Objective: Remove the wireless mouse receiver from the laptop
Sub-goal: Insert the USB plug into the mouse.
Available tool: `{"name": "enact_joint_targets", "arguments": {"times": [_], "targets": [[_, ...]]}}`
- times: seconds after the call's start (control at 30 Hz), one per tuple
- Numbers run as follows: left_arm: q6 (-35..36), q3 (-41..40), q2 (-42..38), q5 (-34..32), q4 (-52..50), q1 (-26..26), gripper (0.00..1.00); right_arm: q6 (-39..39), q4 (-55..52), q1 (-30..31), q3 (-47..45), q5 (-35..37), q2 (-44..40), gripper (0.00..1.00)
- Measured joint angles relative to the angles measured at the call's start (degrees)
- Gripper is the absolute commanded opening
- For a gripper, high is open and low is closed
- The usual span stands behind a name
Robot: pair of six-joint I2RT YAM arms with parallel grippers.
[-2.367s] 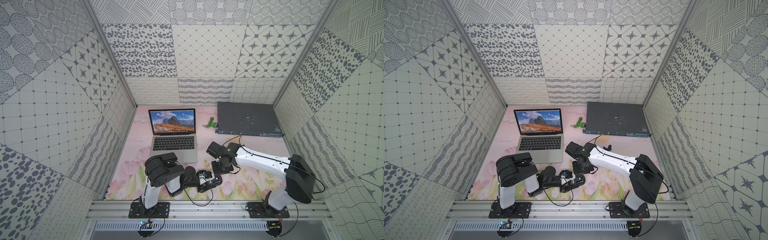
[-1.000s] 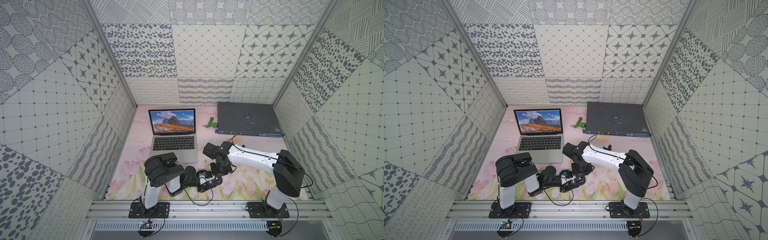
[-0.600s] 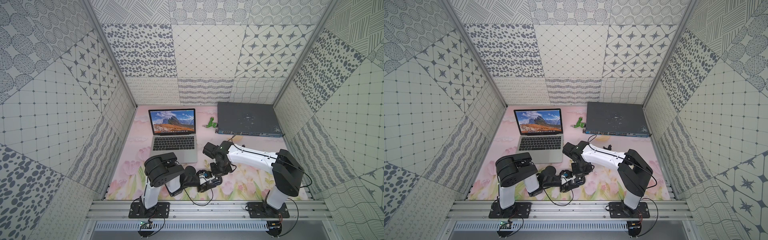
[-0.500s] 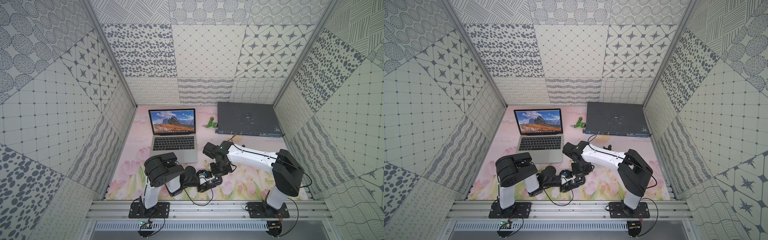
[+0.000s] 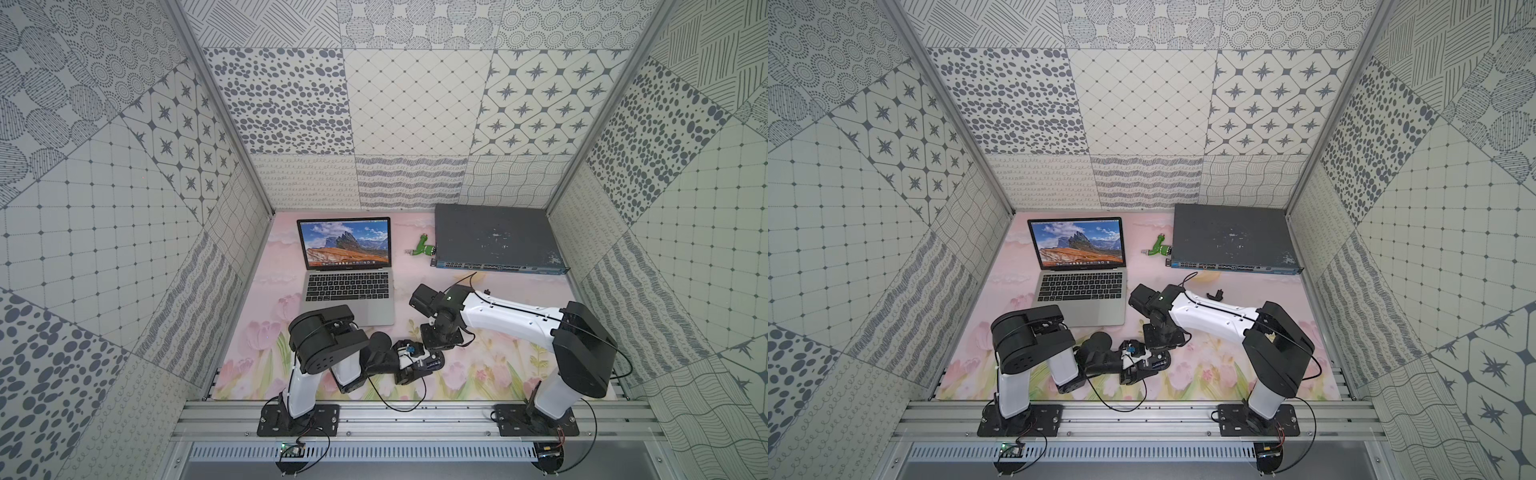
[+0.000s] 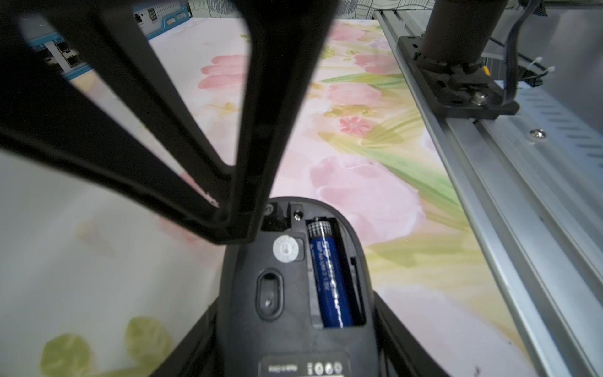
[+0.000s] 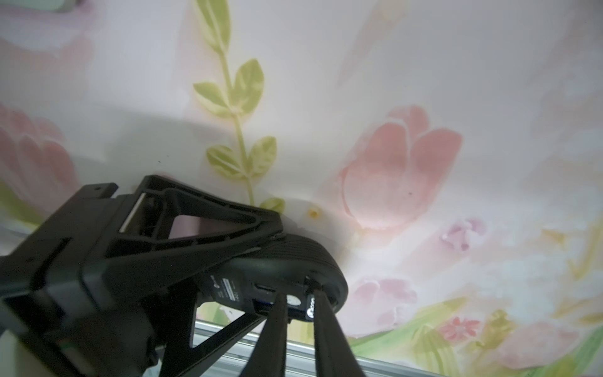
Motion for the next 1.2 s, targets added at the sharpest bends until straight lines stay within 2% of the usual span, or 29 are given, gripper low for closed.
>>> {"name": "enact_joint_targets", "arguments": {"times": [0.47,1.2], "targets": [[-1.1,-1.2,1.4,-0.2,3.6,0.3,0.54,0.5,4.3,-2.4,-3.8,-1.7,-5.5,0.19],[-1.1,-1.3,1.5,0.2,3.8,0.7,0.53,0.5,5.6,-2.5,-5.2,-2.8,-2.9,0.20]]}}
